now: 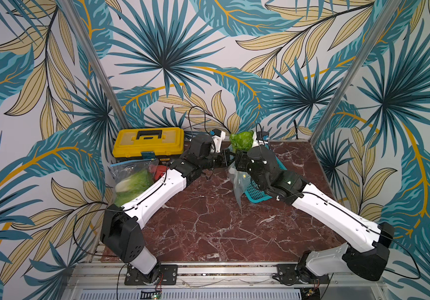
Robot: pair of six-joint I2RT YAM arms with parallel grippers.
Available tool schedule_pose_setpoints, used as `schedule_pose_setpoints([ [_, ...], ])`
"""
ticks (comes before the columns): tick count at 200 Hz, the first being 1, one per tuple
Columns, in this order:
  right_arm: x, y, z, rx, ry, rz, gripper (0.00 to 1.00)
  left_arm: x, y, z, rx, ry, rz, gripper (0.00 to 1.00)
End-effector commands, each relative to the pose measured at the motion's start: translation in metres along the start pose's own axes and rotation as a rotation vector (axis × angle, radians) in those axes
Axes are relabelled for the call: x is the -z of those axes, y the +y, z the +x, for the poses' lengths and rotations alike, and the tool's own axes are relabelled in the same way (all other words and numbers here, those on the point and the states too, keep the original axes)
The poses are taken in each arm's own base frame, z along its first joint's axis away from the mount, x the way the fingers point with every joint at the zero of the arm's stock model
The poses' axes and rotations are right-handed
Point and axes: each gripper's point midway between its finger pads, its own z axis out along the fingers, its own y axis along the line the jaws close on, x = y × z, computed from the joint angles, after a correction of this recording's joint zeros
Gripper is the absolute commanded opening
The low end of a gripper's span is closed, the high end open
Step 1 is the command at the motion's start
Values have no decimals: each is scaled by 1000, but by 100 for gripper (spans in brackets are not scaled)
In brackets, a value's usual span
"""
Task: Put the chinese cabbages into a zipper bag and zip it
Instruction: Place the Chinese cabbage in the zipper food storage bag.
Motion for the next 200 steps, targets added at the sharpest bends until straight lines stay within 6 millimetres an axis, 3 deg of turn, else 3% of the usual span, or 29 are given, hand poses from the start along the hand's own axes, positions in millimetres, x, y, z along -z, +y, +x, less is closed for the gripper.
schedule_pose_setpoints([
  [1, 17, 16, 7, 37, 107, -123, 62, 14, -26, -13, -52, -46, 108, 0],
  [29, 38, 36, 4, 79, 206, -249, 66, 12, -14, -14, -16, -43, 87, 0],
  [52, 46, 30, 5, 102, 311, -291, 67, 9, -9, -12, -10, -34, 81, 0],
  [74, 57, 14, -4, 92, 302, -287, 67, 8, -6, -12, -3, -30, 80, 0],
  [93, 59, -16, -15, 35, 293, -241, 66, 8, -6, -11, 1, -25, 83, 0],
  [116, 53, -79, -19, -61, 237, -62, 66, 8, -4, -7, 10, -16, 84, 0],
  [126, 46, -114, -7, -126, 246, 46, 64, 8, -4, -5, 12, -11, 84, 0],
  [146, 28, -160, 33, -262, 321, 164, 61, 9, -5, -5, 18, -9, 89, 0],
  [179, -5, -204, 70, -517, 333, 183, 51, 12, -15, -9, 27, -9, 116, 0],
  [200, -33, -215, 90, -645, 370, 136, 45, 15, -25, -11, 32, -9, 139, 0],
])
